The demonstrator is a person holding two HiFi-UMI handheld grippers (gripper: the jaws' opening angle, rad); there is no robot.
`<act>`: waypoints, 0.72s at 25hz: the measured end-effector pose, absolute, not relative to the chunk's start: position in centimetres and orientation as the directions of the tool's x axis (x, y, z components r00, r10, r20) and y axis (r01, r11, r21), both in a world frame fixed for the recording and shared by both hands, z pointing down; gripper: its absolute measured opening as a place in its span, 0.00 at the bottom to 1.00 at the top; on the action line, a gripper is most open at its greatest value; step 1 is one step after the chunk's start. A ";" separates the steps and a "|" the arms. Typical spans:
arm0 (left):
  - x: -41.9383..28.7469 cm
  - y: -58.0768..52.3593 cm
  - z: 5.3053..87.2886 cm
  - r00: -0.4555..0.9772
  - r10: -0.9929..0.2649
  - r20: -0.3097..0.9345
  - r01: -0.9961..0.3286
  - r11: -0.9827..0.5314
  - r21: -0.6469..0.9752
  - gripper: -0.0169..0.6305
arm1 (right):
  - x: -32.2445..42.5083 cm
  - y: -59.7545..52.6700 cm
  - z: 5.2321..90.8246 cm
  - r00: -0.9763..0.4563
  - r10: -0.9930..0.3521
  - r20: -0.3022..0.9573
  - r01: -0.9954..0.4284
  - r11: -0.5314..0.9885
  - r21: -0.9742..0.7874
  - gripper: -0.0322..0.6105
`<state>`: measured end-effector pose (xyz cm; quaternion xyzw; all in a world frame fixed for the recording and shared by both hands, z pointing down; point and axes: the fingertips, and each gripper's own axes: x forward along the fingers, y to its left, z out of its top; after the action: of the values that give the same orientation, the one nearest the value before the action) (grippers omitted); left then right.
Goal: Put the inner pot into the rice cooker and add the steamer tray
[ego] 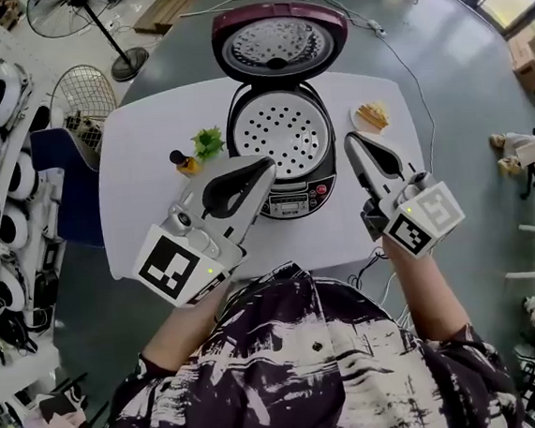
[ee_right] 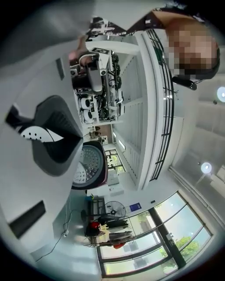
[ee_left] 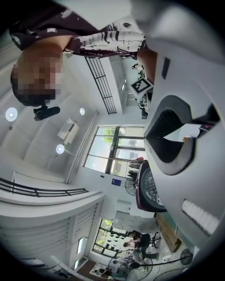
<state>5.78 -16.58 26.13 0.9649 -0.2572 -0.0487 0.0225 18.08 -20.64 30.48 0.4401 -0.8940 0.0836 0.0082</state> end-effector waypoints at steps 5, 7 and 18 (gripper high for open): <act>6.6 -17.3 27.4 0.848 -0.528 -0.053 -0.523 -0.848 0.080 0.03 | 15.6 -18.3 29.4 -0.658 -0.751 0.054 -0.752 0.659 -0.005 0.05; 6.9 -17.4 27.6 0.844 -0.535 -0.047 -0.530 -0.844 0.083 0.03 | 14.6 -17.5 29.3 -0.675 -0.736 0.048 -0.736 0.677 0.016 0.05; 7.8 -17.7 28.3 0.817 -0.576 -0.023 -0.573 -0.816 0.075 0.03 | 15.5 -17.2 28.6 -0.679 -0.734 0.036 -0.733 0.680 0.031 0.05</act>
<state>7.81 -17.65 28.33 0.9527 -0.3015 -0.0225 0.0323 15.50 -17.23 28.58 0.4002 -0.9161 -0.0072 0.0226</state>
